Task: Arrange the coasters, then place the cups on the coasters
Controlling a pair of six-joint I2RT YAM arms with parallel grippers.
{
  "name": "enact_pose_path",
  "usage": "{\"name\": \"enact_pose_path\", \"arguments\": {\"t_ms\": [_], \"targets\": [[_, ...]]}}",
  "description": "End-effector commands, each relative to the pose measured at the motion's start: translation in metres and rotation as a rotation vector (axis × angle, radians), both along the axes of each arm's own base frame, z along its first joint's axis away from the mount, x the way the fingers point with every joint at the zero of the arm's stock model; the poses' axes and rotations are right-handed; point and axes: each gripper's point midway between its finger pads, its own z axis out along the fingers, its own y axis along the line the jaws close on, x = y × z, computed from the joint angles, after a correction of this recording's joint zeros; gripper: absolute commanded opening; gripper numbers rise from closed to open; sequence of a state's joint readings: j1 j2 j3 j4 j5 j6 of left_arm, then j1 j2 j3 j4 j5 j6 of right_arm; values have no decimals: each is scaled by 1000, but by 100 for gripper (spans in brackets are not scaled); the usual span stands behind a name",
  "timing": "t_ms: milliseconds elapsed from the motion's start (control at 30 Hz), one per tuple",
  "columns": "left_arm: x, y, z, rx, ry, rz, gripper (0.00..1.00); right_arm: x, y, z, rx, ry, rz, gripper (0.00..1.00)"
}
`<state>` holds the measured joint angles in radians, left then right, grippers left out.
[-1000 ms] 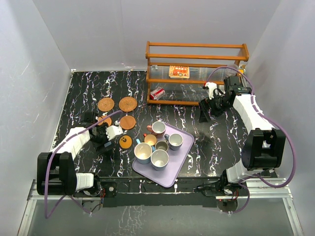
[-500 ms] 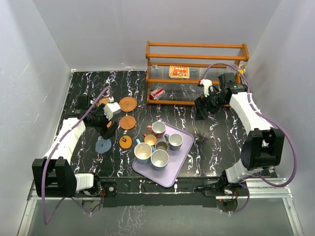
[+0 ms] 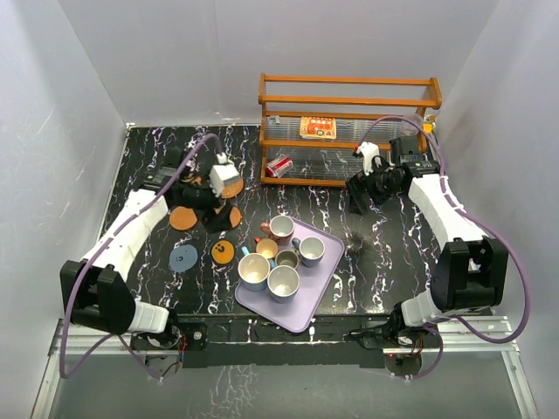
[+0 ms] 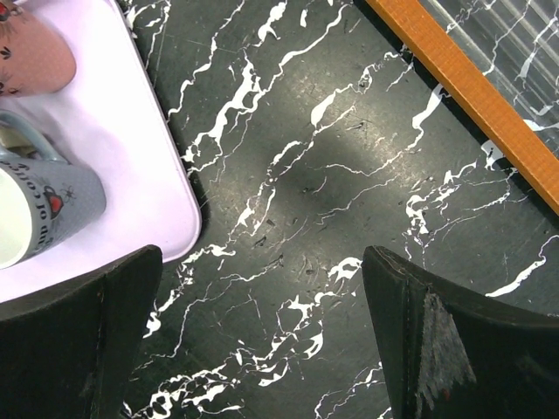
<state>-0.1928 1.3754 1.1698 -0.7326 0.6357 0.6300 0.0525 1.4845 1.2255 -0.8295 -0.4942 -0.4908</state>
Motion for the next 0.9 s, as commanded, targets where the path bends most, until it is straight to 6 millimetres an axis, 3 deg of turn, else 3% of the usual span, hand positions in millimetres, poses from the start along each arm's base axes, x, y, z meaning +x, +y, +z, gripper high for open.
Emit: {"name": "enact_pose_path", "arguments": {"t_ms": [0, 300, 633, 867], "targets": [[-37, -38, 9, 12, -24, -243, 84, 21, -2, 9, -11, -129, -23, 98], [-60, -78, 0, 89, -64, -519, 75, 13, 1, -24, 16, -80, -39, 97], [-91, -99, -26, 204, -40, -800, 60, 7, 3, -26, 34, -77, -45, 97], [-103, -104, -45, 301, -26, -893, 49, 5, 4, -30, 36, -66, -43, 98]]}}
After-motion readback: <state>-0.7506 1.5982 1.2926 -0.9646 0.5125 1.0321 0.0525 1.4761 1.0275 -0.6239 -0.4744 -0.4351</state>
